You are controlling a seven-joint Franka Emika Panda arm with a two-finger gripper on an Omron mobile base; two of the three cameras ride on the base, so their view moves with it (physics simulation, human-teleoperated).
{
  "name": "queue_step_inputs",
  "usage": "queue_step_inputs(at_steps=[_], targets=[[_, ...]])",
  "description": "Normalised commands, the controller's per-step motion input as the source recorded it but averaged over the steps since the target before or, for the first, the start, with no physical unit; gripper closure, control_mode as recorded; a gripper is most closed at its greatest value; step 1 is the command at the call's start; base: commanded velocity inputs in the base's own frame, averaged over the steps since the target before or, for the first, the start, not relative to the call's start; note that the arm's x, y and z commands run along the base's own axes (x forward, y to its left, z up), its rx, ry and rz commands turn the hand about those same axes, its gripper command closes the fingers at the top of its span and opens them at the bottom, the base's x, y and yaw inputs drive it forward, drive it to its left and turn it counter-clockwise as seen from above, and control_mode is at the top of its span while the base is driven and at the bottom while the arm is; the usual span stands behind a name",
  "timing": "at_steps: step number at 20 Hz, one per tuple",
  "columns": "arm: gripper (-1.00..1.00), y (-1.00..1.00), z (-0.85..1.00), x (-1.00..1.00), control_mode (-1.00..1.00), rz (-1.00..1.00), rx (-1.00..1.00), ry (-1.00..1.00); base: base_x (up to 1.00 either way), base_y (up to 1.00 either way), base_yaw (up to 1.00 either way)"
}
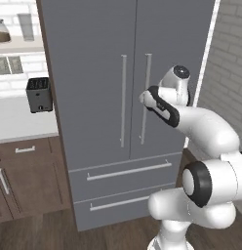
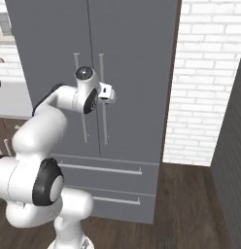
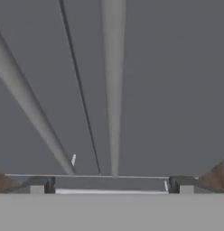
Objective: Take the strawberry from the fridge and place it on top of the pancake, located on the dining counter.
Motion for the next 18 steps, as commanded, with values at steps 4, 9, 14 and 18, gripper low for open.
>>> queue_step_inputs(at_steps=[4, 9, 14, 18], targets=[[-1.0, 0.0, 0.0, 0.37, -1.0, -0.03, -0.01, -0.2, 0.0, 0.0, 0.0], [-1.0, 0.0, 0.0, 0.49, -1.0, -0.02, 0.0, -0.02, 0.0, 0.0, 0.0], [-1.0, 0.0, 0.0, 0.54, -1.0, 0.0, 0.0, 0.0, 0.0, 0.0, 0.0], [-1.0, 0.0, 0.0, 0.58, -1.0, 0.0, 0.0, 0.0, 0.0, 0.0, 0.0]])
